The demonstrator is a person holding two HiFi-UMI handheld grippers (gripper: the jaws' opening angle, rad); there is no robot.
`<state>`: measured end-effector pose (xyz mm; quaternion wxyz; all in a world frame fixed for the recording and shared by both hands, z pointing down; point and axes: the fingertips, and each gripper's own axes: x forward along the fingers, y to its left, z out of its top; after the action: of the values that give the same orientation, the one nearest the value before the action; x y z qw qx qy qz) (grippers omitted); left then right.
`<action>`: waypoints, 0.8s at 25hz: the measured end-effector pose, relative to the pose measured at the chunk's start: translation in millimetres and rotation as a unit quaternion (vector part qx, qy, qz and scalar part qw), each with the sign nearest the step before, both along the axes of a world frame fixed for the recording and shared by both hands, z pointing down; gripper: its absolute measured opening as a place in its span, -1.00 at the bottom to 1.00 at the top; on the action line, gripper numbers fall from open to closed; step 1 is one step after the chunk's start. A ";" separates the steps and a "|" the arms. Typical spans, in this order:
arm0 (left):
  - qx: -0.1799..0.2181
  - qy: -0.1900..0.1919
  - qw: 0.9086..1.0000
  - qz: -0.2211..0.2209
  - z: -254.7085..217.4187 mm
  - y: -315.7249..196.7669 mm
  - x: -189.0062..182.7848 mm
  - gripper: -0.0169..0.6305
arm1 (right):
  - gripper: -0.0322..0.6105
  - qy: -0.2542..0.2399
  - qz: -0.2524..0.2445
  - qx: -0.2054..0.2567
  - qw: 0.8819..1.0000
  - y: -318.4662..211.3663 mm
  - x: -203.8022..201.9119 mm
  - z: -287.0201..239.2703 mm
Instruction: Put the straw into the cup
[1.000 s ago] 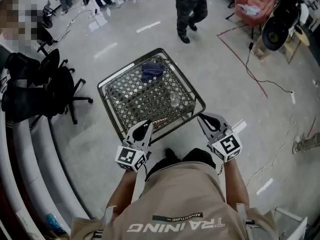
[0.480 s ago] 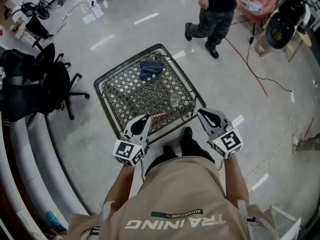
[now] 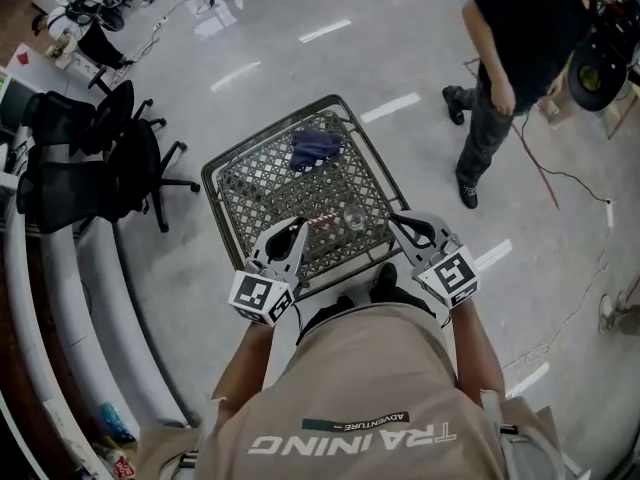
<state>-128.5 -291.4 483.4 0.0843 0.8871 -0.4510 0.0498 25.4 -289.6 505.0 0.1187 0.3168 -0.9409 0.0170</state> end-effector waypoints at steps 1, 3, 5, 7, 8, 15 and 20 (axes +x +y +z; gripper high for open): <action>-0.001 -0.003 1.000 -0.004 -1.1 -4.6 4.1 -0.84 | -0.81 0.003 -0.008 0.001 1.000 -5.6 2.6 -0.2; -0.010 -0.009 1.000 -0.009 2.8 -12.4 10.7 -0.84 | -0.81 0.005 -0.023 -0.002 1.000 -16.4 7.4 1.6; -0.022 -0.011 1.000 -0.019 12.2 -18.2 15.2 -0.84 | -0.81 0.007 -0.036 -0.006 0.999 -25.8 12.2 8.0; -0.024 -0.011 0.999 -0.028 17.2 -22.8 19.8 -0.84 | -0.81 0.011 -0.050 -0.008 0.999 -32.6 16.5 14.5; -0.023 -0.012 0.999 -0.031 17.4 -25.0 21.9 -0.84 | -0.81 0.014 -0.057 -0.008 0.998 -35.1 17.9 16.7; -0.031 -0.023 0.999 -0.025 24.0 -38.7 27.5 -0.84 | -0.81 0.017 -0.058 -0.010 0.998 -49.9 20.6 17.8; -0.046 -0.019 0.999 -0.013 45.2 -42.3 22.6 -0.84 | -0.81 0.011 -0.022 0.006 1.000 -59.8 20.6 7.9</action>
<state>-105.9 -333.7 528.7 0.1171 0.8751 -0.4615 0.0862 46.0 -349.4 512.9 0.1272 0.2965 -0.9465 0.0054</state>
